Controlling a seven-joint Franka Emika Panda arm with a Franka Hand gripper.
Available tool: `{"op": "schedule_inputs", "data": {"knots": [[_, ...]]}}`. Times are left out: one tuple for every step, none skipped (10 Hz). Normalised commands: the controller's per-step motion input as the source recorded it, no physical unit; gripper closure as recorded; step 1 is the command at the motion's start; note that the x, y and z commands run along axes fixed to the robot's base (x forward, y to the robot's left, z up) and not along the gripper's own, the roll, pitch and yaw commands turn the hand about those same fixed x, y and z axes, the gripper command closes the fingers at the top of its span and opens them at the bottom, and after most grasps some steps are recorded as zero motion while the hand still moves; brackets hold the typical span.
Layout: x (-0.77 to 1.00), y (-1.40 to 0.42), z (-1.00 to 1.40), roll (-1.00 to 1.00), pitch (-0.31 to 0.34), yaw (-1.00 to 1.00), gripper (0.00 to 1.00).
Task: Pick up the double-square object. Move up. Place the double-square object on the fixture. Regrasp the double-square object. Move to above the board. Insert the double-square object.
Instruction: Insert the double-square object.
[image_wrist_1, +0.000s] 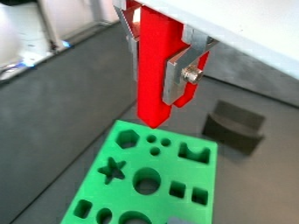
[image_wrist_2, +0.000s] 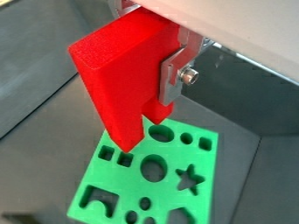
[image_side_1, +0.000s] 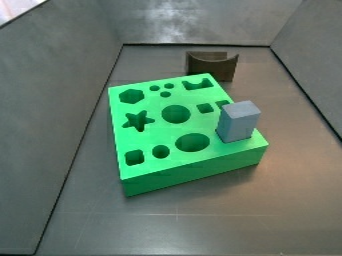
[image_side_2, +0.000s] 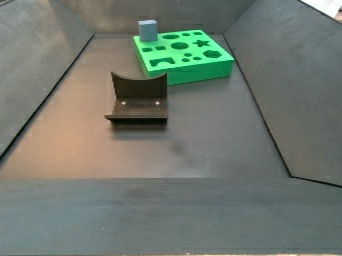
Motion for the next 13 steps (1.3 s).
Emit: {"op": "schedule_inputs", "data": {"knots": [[0.35,-0.04,-0.6,0.04,0.0,-0.73,1.0],[0.27,-0.02,-0.63,0.04,0.0,-0.79,1.0],[0.12,0.0,-0.67,0.0,0.0,-0.91,1.0],[0.0,0.0,-0.71,0.0,0.0,-1.0,1.0],[0.0,0.0,-0.72,0.0,0.0,-1.0,1.0],[0.0,0.0,-0.72,0.0,0.0,-1.0,1.0],[0.0,0.0,-0.72,0.0,0.0,-1.0,1.0],[0.04,0.02,-0.28,0.0,0.0,-0.91,1.0],[0.0,0.0,-0.01,0.02,0.0,0.0,1.0],[-0.16,0.05,-0.49,0.01,0.0,-0.59,1.0],[-0.2,0.06,-0.68,0.01,0.0,-0.93,1.0],[0.0,0.0,-0.74,0.0,0.0,-1.0,1.0],[0.0,0.0,-0.79,0.0,0.0,-1.0,1.0]]}}
